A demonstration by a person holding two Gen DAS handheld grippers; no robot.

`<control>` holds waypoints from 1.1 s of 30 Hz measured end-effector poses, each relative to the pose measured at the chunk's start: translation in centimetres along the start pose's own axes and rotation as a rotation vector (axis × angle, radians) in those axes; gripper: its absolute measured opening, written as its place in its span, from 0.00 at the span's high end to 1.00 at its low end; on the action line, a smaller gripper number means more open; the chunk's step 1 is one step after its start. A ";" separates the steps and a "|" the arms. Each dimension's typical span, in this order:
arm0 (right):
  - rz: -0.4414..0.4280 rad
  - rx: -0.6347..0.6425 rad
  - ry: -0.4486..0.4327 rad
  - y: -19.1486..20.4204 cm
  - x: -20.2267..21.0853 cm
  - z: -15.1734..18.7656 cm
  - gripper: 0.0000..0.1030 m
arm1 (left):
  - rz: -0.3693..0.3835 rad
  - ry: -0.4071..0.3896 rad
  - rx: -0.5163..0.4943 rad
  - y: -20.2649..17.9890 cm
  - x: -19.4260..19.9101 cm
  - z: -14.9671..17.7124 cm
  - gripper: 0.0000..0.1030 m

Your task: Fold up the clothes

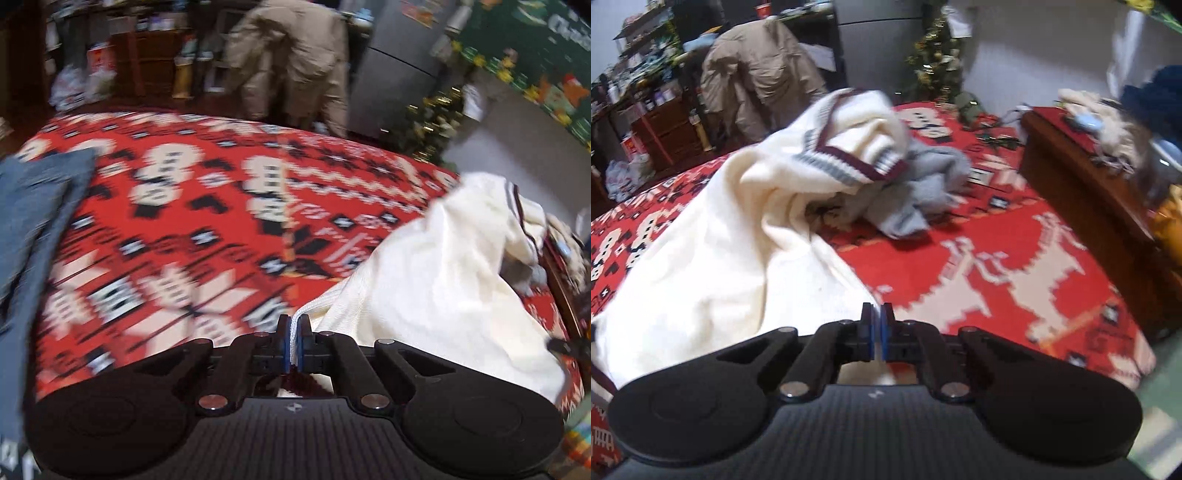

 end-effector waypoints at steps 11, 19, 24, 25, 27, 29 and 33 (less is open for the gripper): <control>0.012 -0.041 -0.009 -1.6 3.8 1.9 0.86 | 0.059 -0.018 0.078 2.5 3.9 1.2 0.88; -0.033 -0.043 -0.070 -1.0 1.6 -0.9 0.65 | 0.139 -0.050 -0.071 -1.3 0.3 -2.7 0.69; -0.058 0.020 -0.017 0.4 -2.2 -1.7 0.66 | 0.159 0.042 -0.185 -3.8 -5.3 -2.8 0.71; -0.064 0.029 -0.003 0.6 -3.0 -1.7 0.66 | 0.168 0.047 -0.200 -4.2 -5.8 -2.7 0.71; -0.066 0.057 0.019 1.0 -4.3 -1.7 0.66 | 0.183 0.053 -0.230 -4.9 -6.6 -2.6 0.71; -0.070 0.078 0.033 1.4 -5.5 -1.9 0.66 | 0.196 0.056 -0.251 -5.4 -7.1 -2.5 0.71; -0.078 0.108 0.051 2.0 -7.0 -1.7 0.66 | 0.186 0.065 -0.272 -5.7 -8.0 -2.3 0.71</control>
Point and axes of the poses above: each gripper's, at about its wrist camera, not at the fingertips, and x roughly against the way its jaws point, y to its left, z to its underside, the point moved 5 cm from there along -x, roughly the way its jaws point, and after that the axes turned 1 degree about -z, right-handed, at the moved point
